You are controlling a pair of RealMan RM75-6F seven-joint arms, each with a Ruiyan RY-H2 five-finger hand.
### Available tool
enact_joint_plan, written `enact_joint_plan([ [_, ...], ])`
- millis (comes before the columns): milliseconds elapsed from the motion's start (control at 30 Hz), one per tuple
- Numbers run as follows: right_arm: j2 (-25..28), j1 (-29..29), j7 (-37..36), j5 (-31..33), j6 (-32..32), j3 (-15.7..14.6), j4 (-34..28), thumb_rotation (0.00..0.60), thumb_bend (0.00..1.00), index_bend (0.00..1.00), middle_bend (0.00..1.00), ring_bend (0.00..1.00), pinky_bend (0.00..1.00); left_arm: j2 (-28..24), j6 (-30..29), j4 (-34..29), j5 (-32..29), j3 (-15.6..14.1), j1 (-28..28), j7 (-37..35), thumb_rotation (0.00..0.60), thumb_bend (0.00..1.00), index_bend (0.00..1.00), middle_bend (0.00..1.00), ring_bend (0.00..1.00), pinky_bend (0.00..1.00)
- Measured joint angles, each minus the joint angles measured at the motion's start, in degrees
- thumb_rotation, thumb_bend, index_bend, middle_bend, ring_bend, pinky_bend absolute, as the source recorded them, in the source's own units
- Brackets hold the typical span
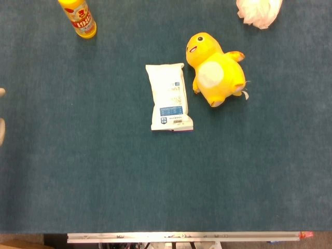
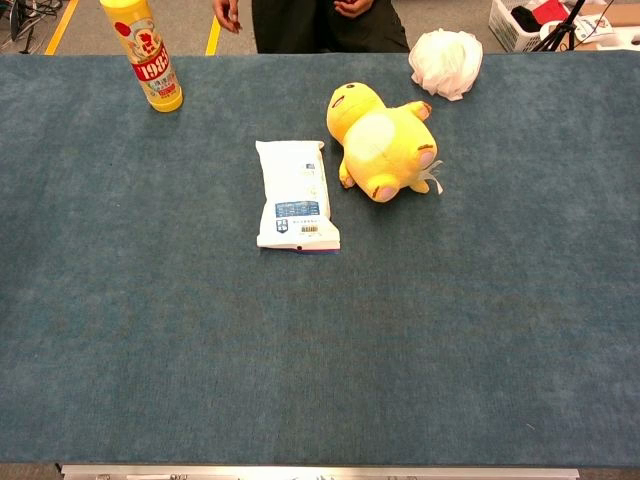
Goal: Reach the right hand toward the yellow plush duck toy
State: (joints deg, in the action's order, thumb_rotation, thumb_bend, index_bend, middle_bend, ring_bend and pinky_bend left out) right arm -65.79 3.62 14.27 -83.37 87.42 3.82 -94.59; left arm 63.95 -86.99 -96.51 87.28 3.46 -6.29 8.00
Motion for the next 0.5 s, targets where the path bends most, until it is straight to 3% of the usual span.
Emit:
enact_joint_plan([
  [500, -0.4, 0.8, -3.1, -3.7, -0.4, -0.4, 0.7, 0.600, 0.27, 0.10, 0.42, 0.29, 0.37, 0.0, -0.3, -0.6, 0.5, -0.1, 0.0, 0.3, 0.600, 0.47, 0.23, 0.24, 0.14, 0.07],
])
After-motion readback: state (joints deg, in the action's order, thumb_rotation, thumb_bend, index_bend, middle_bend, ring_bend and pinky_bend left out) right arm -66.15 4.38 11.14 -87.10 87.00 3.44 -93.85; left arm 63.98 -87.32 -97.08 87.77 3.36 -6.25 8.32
